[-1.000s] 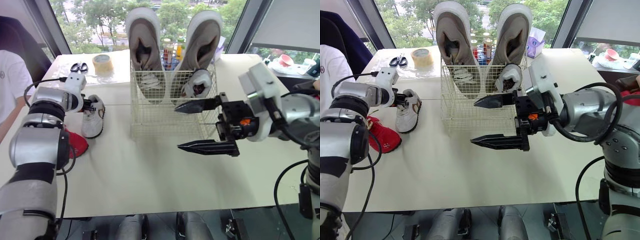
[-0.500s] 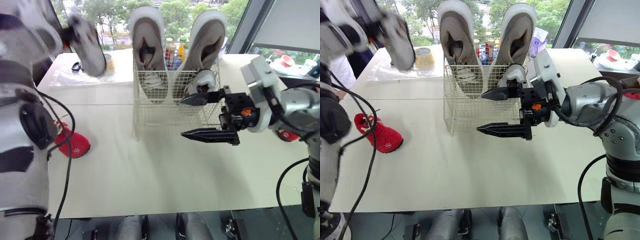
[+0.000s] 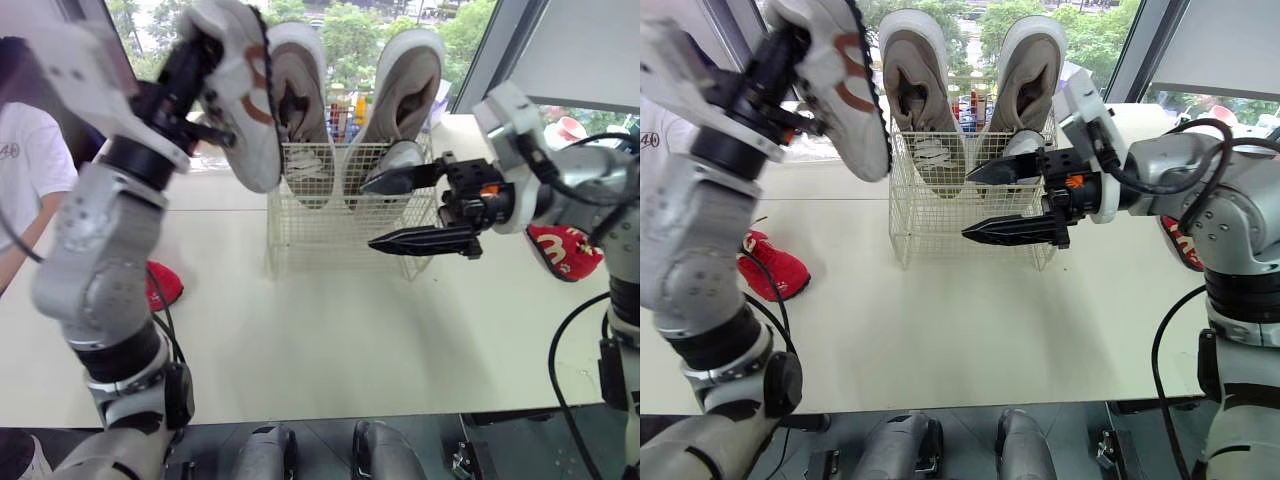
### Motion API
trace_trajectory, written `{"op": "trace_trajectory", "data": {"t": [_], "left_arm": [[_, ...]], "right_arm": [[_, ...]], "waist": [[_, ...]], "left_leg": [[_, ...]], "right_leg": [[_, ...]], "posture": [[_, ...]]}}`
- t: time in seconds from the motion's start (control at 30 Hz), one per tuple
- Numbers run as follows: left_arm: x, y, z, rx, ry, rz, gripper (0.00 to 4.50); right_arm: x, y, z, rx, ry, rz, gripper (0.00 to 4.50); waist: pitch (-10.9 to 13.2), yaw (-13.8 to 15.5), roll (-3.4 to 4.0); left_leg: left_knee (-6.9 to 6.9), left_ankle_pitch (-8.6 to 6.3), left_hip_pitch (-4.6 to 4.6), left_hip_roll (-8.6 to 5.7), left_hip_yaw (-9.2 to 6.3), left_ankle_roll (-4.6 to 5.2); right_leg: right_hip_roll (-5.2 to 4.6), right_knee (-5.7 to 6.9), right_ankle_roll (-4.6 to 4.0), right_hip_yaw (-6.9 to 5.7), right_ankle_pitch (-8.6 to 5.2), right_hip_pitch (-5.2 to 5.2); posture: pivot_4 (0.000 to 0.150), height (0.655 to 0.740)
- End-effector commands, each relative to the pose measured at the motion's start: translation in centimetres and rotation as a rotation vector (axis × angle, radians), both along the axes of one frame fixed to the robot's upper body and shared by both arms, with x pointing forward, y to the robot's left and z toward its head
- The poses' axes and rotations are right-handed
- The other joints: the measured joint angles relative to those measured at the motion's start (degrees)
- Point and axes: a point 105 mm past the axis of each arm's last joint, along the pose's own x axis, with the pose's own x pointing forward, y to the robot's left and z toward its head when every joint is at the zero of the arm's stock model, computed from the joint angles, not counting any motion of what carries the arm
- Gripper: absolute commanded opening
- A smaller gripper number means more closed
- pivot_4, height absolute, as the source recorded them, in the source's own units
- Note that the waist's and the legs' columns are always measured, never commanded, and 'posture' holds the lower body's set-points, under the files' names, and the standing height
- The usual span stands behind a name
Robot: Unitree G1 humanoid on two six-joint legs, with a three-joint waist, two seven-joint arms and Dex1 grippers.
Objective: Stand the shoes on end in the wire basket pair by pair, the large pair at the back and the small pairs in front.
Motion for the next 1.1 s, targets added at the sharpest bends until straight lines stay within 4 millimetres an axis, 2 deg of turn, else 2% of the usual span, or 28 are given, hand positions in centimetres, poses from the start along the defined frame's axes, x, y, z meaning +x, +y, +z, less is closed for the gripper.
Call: {"op": "trace_trajectory", "data": {"t": [0.03, 0.5, 0.6, 0.67, 0.9, 0.97, 1.1], "left_arm": [[-0.6, -2.6, 0.2, 0.084, -0.152, 0.004, 0.04], [1.2, -5.9, -1.9, 0.132, -0.437, 0.213, 0.04], [1.9, -5.4, -2.8, 0.078, -0.399, 0.248, 0.04], [2.3, -6.5, -3.9, 0.122, -0.398, 0.24, 0.04], [3.8, -6.9, -8.2, 0.171, -0.305, 0.236, 0.04], [4.2, -6.4, -8.8, 0.126, -0.233, 0.218, 0.04], [3.6, -5.8, -8.6, 0.036, -0.129, 0.139, 0.04]], "right_arm": [[-1.0, -0.5, 0.1, -0.042, -0.003, 0.022, 4.5], [-2.5, -0.6, -1.0, -0.025, 0.055, -0.049, 4.5], [-2.6, -0.5, -1.1, -0.014, 0.057, -0.063, 4.5], [-2.8, -0.5, -1.2, -0.007, 0.059, -0.074, 4.5], [-2.8, -0.1, -1.2, 0.022, 0.058, -0.08, 4.5], [-2.8, -0.1, -1.2, 0.024, 0.058, -0.085, 4.5], [-2.6, -0.2, -1.4, 0.028, 0.063, -0.089, 4.5]], "waist": [[0.0, 0.04, 0.0], [0.0, 0.07, 0.0], [-0.01, 0.04, 0.01], [-0.01, 0.05, 0.01], [-0.02, 0.01, 0.02], [-0.02, 0.0, 0.02], [-0.02, 0.0, 0.02]], "left_leg": [[-0.01, 0.07, -0.01, 0.0, 0.0, -0.11], [-0.03, -0.2, -0.09, 0.02, 0.11, 0.33], [-0.03, -0.21, -0.22, 0.01, 0.12, 0.34], [-0.02, -0.2, -0.42, 0.01, 0.12, 0.33], [-0.01, -0.18, -0.51, 0.02, 0.12, 0.33], [-0.01, -0.19, -0.56, 0.02, 0.12, 0.33], [-0.01, -0.19, -0.63, 0.02, 0.09, 0.33]], "right_leg": [[0.0, 0.01, 0.0, 0.0, 0.0, -0.02], [-0.26, -0.06, -0.02, 0.0, 0.04, -0.17], [-0.34, -0.05, -0.02, 0.0, 0.04, -0.31], [-0.35, -0.01, -0.02, 0.0, 0.05, -0.51], [-0.31, 0.01, -0.02, -0.04, 0.05, -0.6], [-0.31, 0.01, -0.02, -0.04, 0.05, -0.65], [-0.32, -0.02, -0.02, -0.05, 0.05, -0.67]], "posture": [[0.15, 0.74], [0.15, 0.74], [0.15, 0.74], [0.15, 0.74], [0.15, 0.74], [0.15, 0.74], [0.15, 0.74]]}}
